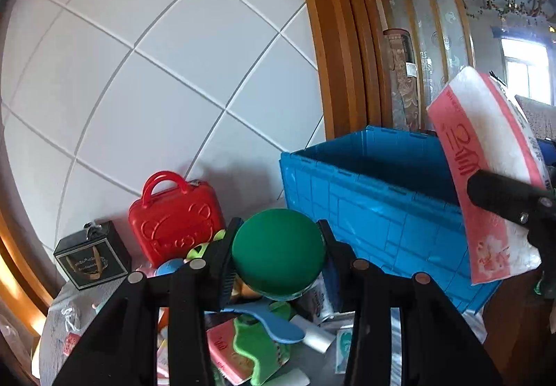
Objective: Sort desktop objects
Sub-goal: 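Carry both items over the blue bin and open both tools to drop them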
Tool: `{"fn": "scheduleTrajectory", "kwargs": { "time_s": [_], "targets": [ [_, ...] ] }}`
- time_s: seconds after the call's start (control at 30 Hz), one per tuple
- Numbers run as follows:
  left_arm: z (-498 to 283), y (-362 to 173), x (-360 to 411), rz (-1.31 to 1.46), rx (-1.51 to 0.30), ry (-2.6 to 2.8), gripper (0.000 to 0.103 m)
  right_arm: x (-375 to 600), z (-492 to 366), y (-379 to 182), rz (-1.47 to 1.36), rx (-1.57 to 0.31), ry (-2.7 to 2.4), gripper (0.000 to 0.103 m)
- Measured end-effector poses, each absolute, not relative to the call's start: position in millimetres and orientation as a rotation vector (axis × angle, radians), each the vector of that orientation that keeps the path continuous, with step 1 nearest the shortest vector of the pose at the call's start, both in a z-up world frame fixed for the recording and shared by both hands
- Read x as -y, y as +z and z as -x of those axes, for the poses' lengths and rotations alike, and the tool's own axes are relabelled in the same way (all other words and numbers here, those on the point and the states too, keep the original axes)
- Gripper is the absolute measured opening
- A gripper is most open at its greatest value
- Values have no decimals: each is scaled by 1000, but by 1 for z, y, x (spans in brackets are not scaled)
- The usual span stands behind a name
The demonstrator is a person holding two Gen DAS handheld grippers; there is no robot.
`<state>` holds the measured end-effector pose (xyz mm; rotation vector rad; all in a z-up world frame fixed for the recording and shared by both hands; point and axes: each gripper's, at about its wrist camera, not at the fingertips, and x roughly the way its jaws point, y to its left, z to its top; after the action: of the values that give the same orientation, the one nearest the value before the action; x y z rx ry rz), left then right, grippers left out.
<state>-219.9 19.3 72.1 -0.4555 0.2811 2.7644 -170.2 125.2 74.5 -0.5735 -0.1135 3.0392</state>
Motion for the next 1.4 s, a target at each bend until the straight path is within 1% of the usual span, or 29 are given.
{"fn": "scheduleTrajectory", "kwargs": {
  "time_s": [0.17,0.37,0.47,0.57,0.73,0.77,0.8,0.83,0.87,0.9,1.03,1.23,1.4],
  "targets": [
    [233,94,-115,420,-259,2757,41,-207,177,105,492,78,3008,96],
    [255,97,-233,445,-279,2734,41,-307,209,108,549,126,2942,96],
    [268,94,-272,475,-312,2738,41,-345,224,103,582,141,2922,96],
    [284,92,-301,509,-342,2747,41,-384,237,96,619,117,2901,96],
    [304,88,-332,555,-374,2773,42,-425,255,78,679,76,2867,97],
    [307,88,-336,567,-378,2777,48,-432,260,75,692,62,2862,99],
    [310,88,-340,572,-390,2794,56,-439,265,72,716,43,2863,99],
    [310,89,-343,568,-400,2807,78,-444,270,71,735,27,2866,99],
    [311,89,-345,559,-410,2810,95,-450,274,70,737,9,2863,101],
    [311,90,-345,544,-420,2814,98,-454,276,71,731,2,2852,101],
    [311,93,-348,524,-434,2836,103,-464,274,77,695,-20,2858,102],
    [314,92,-339,537,-432,2853,103,-466,269,79,679,-50,2875,102],
    [312,92,-330,535,-418,2867,103,-457,263,80,662,-37,2891,102]
  ]
}}
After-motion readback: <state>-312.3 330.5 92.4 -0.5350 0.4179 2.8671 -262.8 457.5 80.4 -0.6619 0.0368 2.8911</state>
